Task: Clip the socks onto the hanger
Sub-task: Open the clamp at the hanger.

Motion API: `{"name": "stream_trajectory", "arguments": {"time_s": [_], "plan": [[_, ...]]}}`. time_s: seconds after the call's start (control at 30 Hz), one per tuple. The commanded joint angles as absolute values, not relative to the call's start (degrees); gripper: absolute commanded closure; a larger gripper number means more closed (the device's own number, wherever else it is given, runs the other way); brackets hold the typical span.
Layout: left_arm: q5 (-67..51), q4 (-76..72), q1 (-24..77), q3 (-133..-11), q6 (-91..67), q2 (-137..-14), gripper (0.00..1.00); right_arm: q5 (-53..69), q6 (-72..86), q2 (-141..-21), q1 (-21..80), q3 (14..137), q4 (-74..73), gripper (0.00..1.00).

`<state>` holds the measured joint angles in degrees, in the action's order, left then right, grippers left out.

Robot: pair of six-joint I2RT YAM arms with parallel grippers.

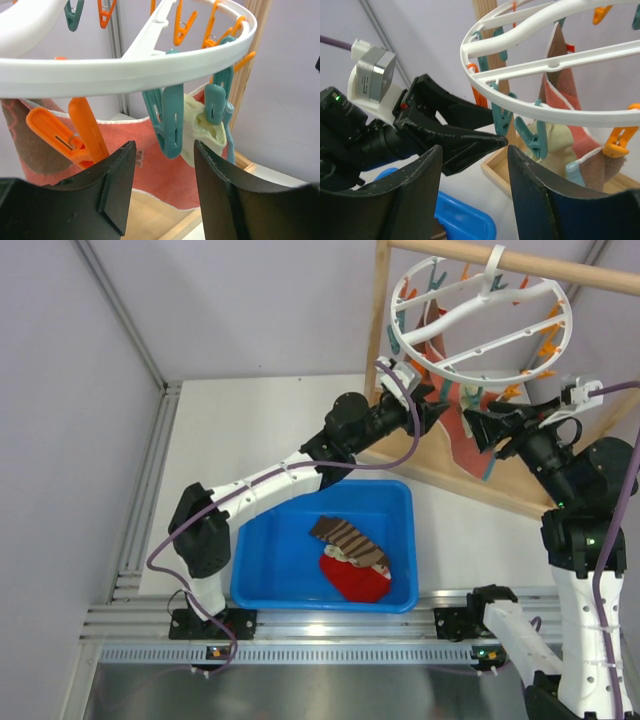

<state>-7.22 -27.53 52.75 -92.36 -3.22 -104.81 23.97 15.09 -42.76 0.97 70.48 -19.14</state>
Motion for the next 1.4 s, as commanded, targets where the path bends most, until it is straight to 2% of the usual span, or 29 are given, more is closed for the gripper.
{"name": "stream_trajectory", "arguments": {"time_s": [0.0,0.23,0.4,0.7,0.93,1.37], "plan": [[-8.1,-32.3,53.1,-95.6,-4.6,-105.1,0.45,29.7,18.0,-42.7,0.8,69.4,-14.9,0.46],[-7.8,-32.0,53.1,-97.5,-4.5,-106.7,0.48,32.3,22.1,-44.6,0.8,67.3,-9.6,0.47],[-8.6,-31.0,53.0,-98.1,-3.6,-106.8,0.74,32.3,24.5,-45.7,0.9,64.6,-4.8,0.48],[-11.9,-25.8,53.0,-97.3,-3.4,-103.0,1.0,26.9,25.0,-47.5,0.8,58.7,2.8,0.44],[-13.9,-23.6,53.0,-96.9,-3.2,-101.8,1.0,24.7,31.3,-48.5,1.0,54.6,14.3,0.38],[-18.5,-23.4,53.1,-96.4,-4.7,-101.6,1.0,23.1,39.5,-52.0,1.8,53.3,21.6,0.34]]}}
